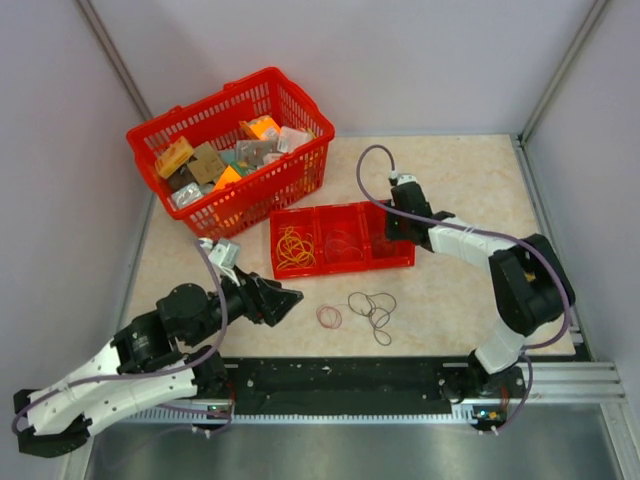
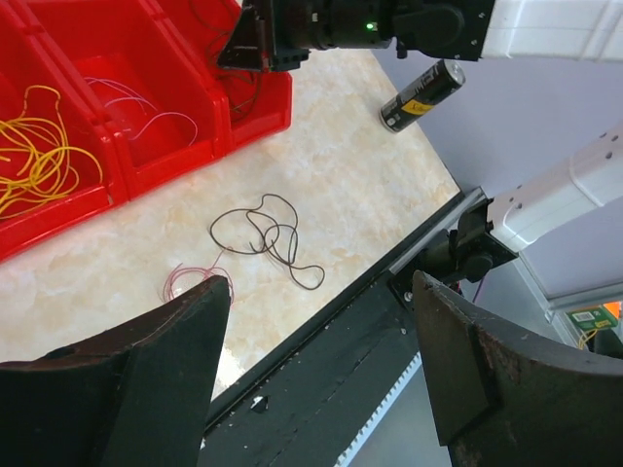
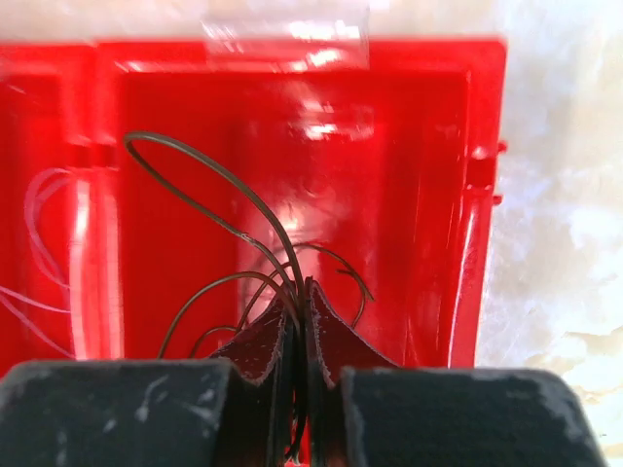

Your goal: Untangle the cables

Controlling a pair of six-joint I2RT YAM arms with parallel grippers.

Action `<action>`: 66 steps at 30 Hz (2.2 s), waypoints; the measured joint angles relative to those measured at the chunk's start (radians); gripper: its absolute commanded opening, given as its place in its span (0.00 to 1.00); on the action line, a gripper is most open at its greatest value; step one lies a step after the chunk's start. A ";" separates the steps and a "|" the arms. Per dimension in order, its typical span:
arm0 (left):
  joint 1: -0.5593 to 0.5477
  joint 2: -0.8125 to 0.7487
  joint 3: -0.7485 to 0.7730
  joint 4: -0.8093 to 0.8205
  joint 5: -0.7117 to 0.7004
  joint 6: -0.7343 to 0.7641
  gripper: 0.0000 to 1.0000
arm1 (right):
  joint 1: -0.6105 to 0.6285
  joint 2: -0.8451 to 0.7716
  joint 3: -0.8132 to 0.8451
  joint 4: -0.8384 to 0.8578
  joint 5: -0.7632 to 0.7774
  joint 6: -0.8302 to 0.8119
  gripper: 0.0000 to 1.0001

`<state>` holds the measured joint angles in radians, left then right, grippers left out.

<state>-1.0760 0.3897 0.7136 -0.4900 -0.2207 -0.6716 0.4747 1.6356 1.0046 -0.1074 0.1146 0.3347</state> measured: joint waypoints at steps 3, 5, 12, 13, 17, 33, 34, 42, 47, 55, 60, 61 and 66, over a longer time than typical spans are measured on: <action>0.000 0.035 -0.003 0.017 0.024 -0.010 0.80 | 0.000 0.051 0.007 -0.048 0.001 0.006 0.19; 0.000 0.058 -0.007 0.036 0.042 -0.013 0.80 | 0.000 0.061 0.015 -0.071 -0.002 0.007 0.25; 0.000 0.142 -0.052 0.112 0.096 -0.041 0.80 | 0.000 0.060 0.074 -0.138 -0.002 -0.003 0.41; 0.000 0.159 -0.058 0.123 0.105 -0.044 0.80 | 0.000 0.055 0.076 -0.149 0.000 -0.005 0.45; 0.000 0.214 -0.066 0.149 0.132 -0.059 0.81 | 0.002 -0.010 0.069 -0.208 0.016 -0.013 0.58; 0.000 0.676 -0.082 0.237 0.142 -0.058 0.79 | 0.460 -0.433 -0.444 -0.119 -0.024 0.106 0.68; 0.000 0.702 -0.082 0.238 0.142 -0.058 0.81 | 0.476 -0.422 -0.464 -0.112 -0.022 0.127 0.68; 0.000 0.935 -0.079 0.243 0.103 -0.049 0.62 | 0.509 -0.386 -0.516 -0.007 0.087 0.277 0.55; 0.001 1.008 -0.065 0.262 0.097 -0.059 0.33 | 0.588 -0.354 -0.510 -0.010 0.237 0.330 0.46; 0.012 0.938 -0.061 0.206 0.005 -0.058 0.00 | 0.625 -0.363 -0.538 -0.011 0.367 0.451 0.22; 0.021 0.683 -0.061 0.106 -0.132 -0.037 0.00 | 0.624 -0.433 -0.593 -0.024 0.401 0.499 0.07; 0.023 0.620 -0.060 0.088 -0.156 -0.032 0.00 | 0.622 -0.447 -0.602 -0.032 0.406 0.506 0.05; 0.026 0.335 -0.061 0.034 -0.247 0.000 0.00 | 0.598 -0.498 -0.624 -0.066 0.407 0.511 0.00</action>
<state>-1.0496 0.7242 0.6525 -0.4561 -0.4679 -0.6720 1.0725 1.1374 0.3801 -0.1730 0.5213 0.8455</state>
